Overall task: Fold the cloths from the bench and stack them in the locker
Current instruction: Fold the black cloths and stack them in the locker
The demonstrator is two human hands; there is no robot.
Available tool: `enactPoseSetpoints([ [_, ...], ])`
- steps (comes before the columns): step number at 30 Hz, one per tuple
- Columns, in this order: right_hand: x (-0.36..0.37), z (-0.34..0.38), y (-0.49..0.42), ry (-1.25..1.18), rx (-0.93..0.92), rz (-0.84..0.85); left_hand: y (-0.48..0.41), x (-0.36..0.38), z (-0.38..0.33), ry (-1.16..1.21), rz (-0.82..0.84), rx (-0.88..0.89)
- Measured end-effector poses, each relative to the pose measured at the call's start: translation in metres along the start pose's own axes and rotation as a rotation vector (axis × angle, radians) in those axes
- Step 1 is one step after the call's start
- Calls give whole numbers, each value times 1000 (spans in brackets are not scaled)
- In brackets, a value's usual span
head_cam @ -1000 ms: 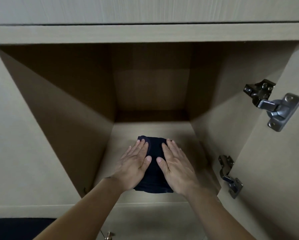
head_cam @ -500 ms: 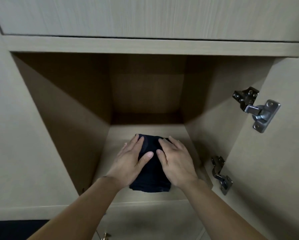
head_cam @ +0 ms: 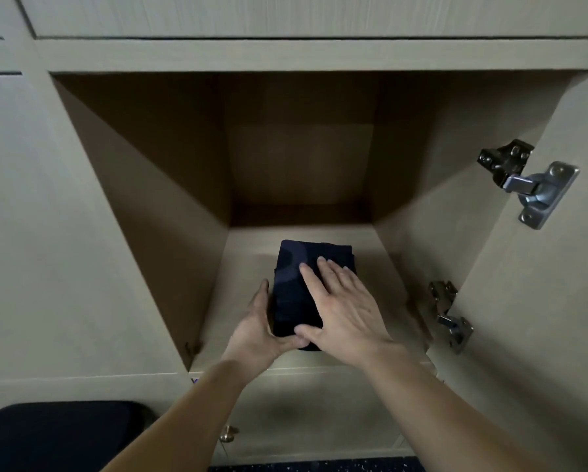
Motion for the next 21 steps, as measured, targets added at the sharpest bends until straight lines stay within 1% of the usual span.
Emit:
enactPoseSetpoints([
  [2, 7, 0, 1, 24, 0, -1, -4, 5, 11, -37, -30, 32],
  [5, 14, 0, 2, 102, 18, -48, -1, 16, 14, -161, -103, 91],
  [7, 17, -3, 2, 107, 49, -104, 1, 22, 18, -186, -145, 110],
  [11, 21, -4, 3, 119, 37, -144, 1, 27, 27, -210, -231, 125],
  [21, 27, -9, -5, 117, 17, -143, -7, 31, 29, -293, -319, 127],
])
Point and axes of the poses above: each hand's wrist, its own y-axis away from the middle knuckle, its own x-axis out of the palm, z = x × y, the point moved 9 cm from there along -y, towards the middle knuckle, and after that the axes turned 11 degrees about y, right-handed, at the moved point
